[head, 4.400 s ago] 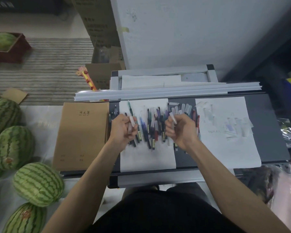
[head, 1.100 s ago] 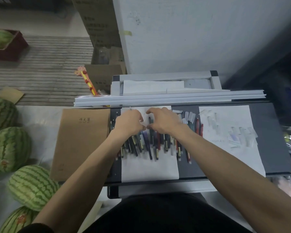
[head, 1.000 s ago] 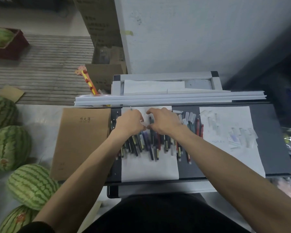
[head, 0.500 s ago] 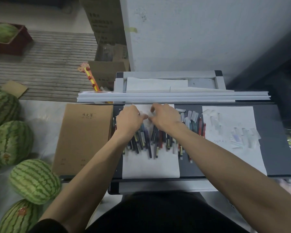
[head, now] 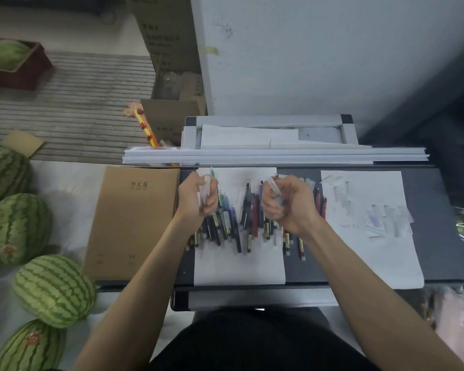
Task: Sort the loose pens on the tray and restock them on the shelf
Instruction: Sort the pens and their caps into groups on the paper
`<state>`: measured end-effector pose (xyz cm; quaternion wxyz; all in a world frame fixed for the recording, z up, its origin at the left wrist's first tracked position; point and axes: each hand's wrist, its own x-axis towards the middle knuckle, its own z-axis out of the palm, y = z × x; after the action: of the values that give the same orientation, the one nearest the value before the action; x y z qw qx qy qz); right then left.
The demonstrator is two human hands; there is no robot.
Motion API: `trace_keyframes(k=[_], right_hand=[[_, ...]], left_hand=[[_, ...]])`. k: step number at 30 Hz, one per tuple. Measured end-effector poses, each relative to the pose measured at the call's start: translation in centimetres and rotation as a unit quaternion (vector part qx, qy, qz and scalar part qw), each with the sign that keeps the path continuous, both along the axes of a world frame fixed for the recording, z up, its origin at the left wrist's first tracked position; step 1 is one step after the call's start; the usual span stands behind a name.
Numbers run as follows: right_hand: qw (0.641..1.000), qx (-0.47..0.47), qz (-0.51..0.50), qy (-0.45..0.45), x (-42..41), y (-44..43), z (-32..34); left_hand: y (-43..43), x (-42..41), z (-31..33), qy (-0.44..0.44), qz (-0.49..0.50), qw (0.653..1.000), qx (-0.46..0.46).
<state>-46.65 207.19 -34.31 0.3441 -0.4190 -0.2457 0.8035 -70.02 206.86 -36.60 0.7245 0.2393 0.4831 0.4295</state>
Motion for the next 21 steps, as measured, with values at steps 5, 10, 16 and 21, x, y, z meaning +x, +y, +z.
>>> trace_keyframes(k=[5,10,16,21], right_hand=[[0.998,-0.05,-0.036,0.034,0.1,-1.5,0.1],[0.989,-0.115,-0.087,0.039,-0.1,-2.0,-0.2],[0.991,-0.092,-0.07,-0.071,-0.3,-2.6,-1.4],[0.94,0.031,0.012,-0.339,-2.1,-2.2,-1.4]], left_hand=[[-1.6,0.1,-0.3,-0.049,-0.001,0.998,0.038],[-2.8,0.4,0.2,0.205,0.008,0.978,-0.039],[-4.9,1.4,-0.1,0.56,-0.162,0.811,0.047],[-5.3,3.3,0.0,0.663,-0.212,0.715,0.06]])
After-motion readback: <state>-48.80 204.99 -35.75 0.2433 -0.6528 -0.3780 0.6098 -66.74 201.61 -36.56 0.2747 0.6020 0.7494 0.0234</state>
